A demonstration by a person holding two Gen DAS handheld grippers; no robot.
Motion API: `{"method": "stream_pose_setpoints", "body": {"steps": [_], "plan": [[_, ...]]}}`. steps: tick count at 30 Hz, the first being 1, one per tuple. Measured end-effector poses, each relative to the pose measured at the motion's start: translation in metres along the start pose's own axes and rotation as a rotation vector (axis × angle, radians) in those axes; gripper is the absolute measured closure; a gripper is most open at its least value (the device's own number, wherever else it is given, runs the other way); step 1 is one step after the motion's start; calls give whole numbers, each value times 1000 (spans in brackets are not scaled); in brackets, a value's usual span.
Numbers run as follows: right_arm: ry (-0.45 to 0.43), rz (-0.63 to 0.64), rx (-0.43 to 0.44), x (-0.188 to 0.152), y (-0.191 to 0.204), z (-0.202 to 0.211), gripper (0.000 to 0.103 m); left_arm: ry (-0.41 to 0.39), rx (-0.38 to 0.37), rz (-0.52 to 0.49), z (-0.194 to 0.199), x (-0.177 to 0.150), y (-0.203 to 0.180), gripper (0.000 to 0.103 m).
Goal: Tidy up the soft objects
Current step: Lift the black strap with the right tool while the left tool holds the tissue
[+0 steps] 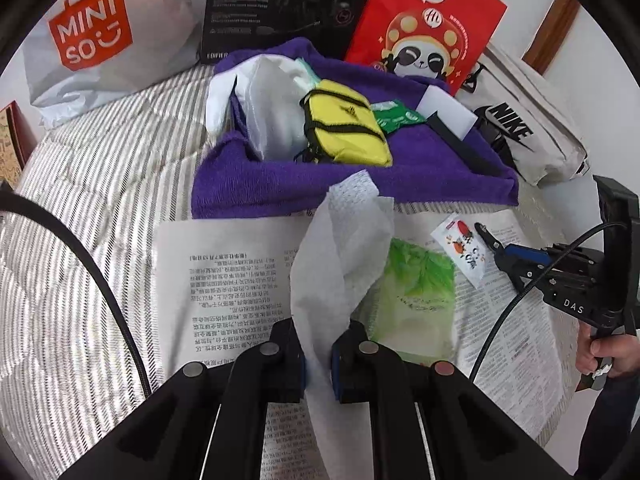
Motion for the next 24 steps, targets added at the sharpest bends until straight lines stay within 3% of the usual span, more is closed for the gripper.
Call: {"method": "stream_pose_setpoints", "body": {"steps": [12, 24], "plan": [[-67, -44, 28, 11, -8, 31, 83, -46, -15, -10, 28, 15, -13, 94], [-121, -38, 35, 45, -20, 49, 82, -85, -36, -14, 43, 41, -24, 94]]}}
Point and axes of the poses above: each gripper's, at about its wrist camera, not at the fingertips, and z roughly against the way its jaws point, y to its left, x to its top, the point moved 2 cm from there along -z, roughly the way its jaws point, and after that the axes turned 13 degrees about z, right-handed, at the moved point
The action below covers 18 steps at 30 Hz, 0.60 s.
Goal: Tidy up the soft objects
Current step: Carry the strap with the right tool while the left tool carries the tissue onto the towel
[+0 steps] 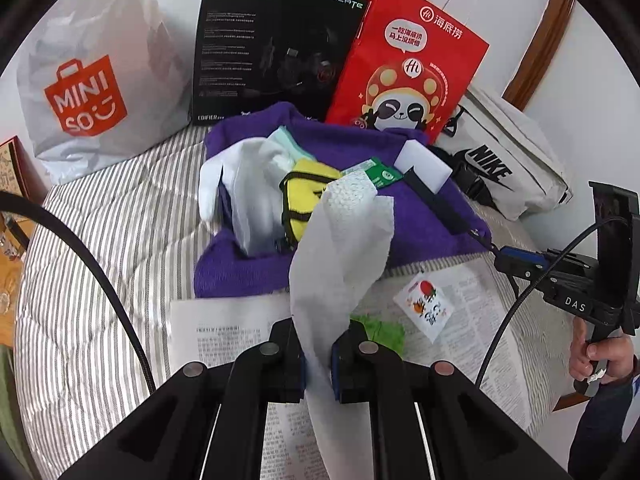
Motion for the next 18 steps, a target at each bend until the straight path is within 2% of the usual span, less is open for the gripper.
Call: {"method": "stream_pose_setpoints", "body": {"steps": [11, 18], "plan": [[-16, 7, -4, 38, -16, -19, 83, -11, -2, -1, -7, 25, -5, 94], [6, -1, -9, 53, -36, -44, 82, 0, -12, 20, -23, 42, -4, 94]]}}
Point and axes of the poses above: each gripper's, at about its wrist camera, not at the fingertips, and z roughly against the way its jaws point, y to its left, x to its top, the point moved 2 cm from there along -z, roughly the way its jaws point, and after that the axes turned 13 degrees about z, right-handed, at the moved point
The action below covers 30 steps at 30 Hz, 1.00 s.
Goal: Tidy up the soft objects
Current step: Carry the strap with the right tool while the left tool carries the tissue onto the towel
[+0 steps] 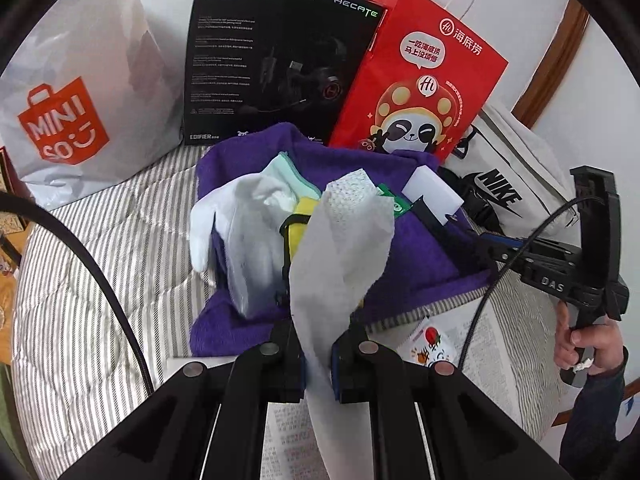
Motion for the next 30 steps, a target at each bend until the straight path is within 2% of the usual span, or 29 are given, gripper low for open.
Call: {"method": "stream_pose_setpoints", "body": {"steps": [9, 17, 30], "plan": [[33, -20, 2, 9, -18, -35, 82, 10, 3, -2, -12, 17, -3, 94], [85, -20, -4, 3, -23, -70, 82, 21, 10, 0, -19, 22, 0, 94], [90, 9, 3, -5, -19, -80, 81, 36, 2, 9, -33, 29, -1, 94]]}}
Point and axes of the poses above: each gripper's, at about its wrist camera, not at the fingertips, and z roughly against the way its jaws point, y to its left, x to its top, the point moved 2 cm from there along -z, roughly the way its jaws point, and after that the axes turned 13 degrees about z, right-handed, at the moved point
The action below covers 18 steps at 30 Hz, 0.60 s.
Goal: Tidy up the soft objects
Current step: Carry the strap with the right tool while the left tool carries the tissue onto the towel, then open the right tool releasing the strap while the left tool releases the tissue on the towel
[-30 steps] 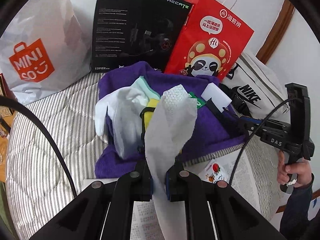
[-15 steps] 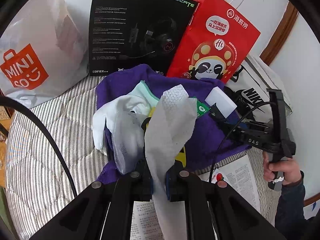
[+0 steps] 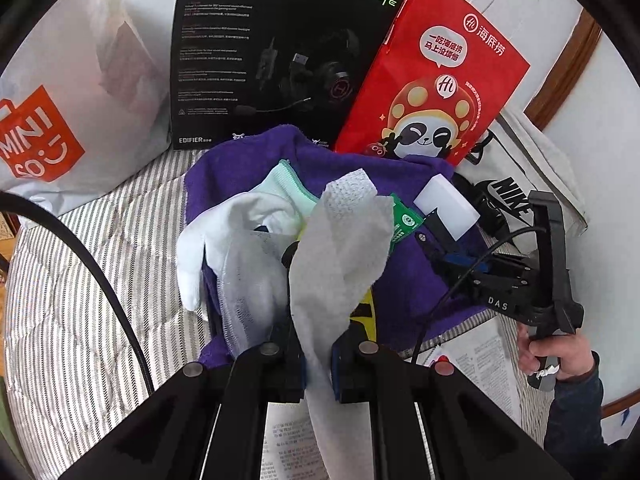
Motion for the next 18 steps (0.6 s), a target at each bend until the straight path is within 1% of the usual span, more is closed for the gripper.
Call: {"method": "stream_pose_setpoints", "body": {"steps": [2, 4, 8, 10, 11, 14, 18], "plan": [[1, -3, 10, 0, 1, 1, 77, 1, 0, -1, -1, 1, -1, 94], [2, -13, 21, 0, 1, 3, 68, 0, -1, -5, -2, 3, -3, 94], [-13, -13, 5, 0, 3, 14, 66, -1, -3, -10, -4, 8, -8, 94], [-21, -15, 1, -3, 4, 23, 61, 3, -11, -16, -7, 10, -14, 94], [-26, -16, -2, -4, 4, 27, 60, 4, -14, -22, -8, 11, -17, 94], [-47, -26, -12, -9, 2, 41, 57, 10, -13, -50, -16, 13, -29, 94], [-63, -47, -23, -17, -5, 57, 55, 24, -23, -51, -32, 18, -42, 94]]}}
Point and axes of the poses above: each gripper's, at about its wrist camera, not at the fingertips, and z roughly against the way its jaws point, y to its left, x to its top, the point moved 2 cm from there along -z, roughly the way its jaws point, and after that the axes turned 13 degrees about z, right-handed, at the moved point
